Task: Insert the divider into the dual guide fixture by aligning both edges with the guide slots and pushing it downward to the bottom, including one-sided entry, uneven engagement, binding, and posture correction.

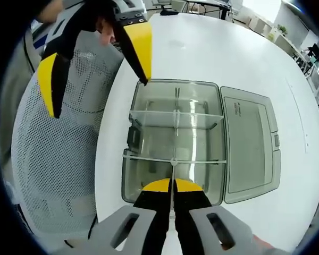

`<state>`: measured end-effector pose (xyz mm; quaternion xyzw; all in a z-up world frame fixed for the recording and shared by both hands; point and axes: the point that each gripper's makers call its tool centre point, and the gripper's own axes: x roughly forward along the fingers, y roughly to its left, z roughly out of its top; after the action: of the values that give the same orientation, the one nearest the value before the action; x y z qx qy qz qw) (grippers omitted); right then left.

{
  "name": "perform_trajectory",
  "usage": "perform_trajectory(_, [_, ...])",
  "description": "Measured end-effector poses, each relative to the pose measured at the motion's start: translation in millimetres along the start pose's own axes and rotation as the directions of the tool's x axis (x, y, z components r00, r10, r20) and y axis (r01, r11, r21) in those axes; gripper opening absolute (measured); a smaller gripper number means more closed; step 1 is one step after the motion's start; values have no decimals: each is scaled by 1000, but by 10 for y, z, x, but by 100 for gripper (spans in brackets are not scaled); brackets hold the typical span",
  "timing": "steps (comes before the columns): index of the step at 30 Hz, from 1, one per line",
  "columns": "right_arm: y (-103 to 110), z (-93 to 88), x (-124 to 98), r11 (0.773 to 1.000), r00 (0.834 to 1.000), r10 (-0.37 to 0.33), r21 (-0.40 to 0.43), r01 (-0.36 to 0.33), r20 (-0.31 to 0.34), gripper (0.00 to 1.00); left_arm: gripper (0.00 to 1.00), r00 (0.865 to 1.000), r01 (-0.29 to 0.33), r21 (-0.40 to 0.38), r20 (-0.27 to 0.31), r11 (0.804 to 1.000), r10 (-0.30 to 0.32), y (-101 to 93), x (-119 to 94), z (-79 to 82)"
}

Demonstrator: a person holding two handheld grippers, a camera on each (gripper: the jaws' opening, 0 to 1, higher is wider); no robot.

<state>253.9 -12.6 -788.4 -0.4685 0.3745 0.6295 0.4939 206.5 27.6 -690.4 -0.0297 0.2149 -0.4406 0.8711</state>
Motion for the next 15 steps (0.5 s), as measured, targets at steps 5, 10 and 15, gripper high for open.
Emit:
perform_trajectory(5, [-5,-7,-3,1000,1000,-3,8,3,4,0,39,1000,1,2,-3,1000,-1,8,-3,-4])
perform_trajectory(10, [12,-14,-17,1000,1000,0,26,-1,16,0,39,1000,4,2,-5,1000,-4,1,-4,1])
perform_trajectory(15, [33,-44,-27,1000,1000,10,16,-10,12,2,39,1000,4,4,-4,1000,-4,16,-3,8])
